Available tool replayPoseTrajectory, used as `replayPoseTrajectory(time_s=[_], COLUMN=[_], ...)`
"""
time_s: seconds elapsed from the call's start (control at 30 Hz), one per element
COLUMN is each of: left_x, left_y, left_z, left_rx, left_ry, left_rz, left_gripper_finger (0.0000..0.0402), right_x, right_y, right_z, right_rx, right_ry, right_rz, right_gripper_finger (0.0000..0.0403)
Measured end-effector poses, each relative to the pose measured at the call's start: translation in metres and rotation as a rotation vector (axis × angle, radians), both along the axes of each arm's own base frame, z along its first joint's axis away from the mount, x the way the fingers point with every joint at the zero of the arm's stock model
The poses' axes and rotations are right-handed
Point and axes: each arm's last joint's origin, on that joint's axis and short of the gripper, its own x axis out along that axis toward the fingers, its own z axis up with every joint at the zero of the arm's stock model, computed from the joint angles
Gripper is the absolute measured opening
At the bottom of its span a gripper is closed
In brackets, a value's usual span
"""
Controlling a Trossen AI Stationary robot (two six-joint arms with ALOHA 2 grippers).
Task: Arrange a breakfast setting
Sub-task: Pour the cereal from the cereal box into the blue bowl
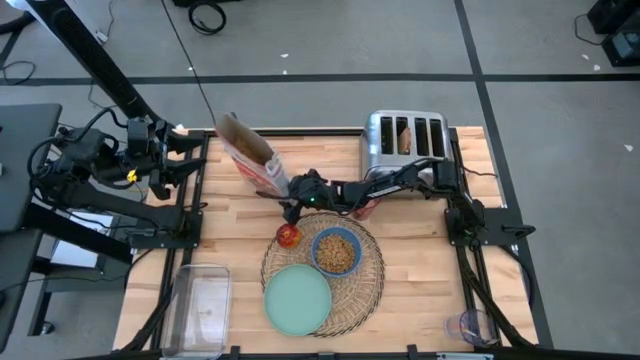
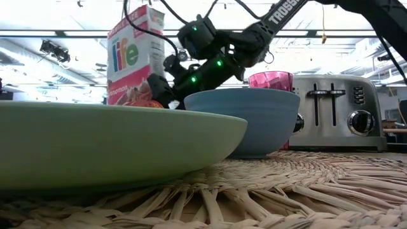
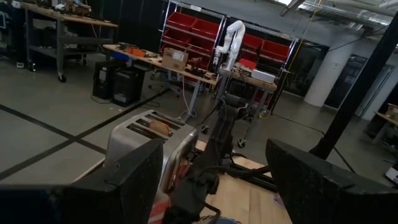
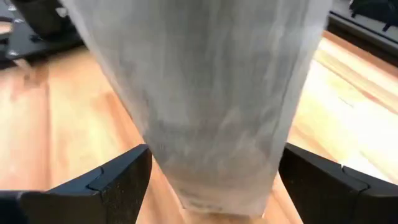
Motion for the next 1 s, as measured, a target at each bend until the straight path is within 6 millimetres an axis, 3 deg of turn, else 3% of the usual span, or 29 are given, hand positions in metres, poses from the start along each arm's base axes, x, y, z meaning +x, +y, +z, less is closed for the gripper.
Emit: replayPoseTrajectory(time_s=[0.33,0.63,1.0], left_x=[0.0,0.008,0.014], left_y=[0.0,-0.001,-0.001], left_z=[-0.005,-0.008,-0.012], left_rx=[0.007,0.013,0.022], left_ry=[0.047,0.095,0.143], left_rz=[0.0,0.001,0.025], left_gripper_finger=[0.0291,0.0291,0.0291], right_x=[0.019,0.026,0.028], right_y=[0.008,0.006,0.013], right_z=[0.039,0.061,0.092], right_rx=[-0.042,-0.097,-0.039], right_ry=[-0.027,0.043,0.161], right_rz=[0.016,0.06,0.15], right_gripper_finger=[0.0345,0.0345,0.0345])
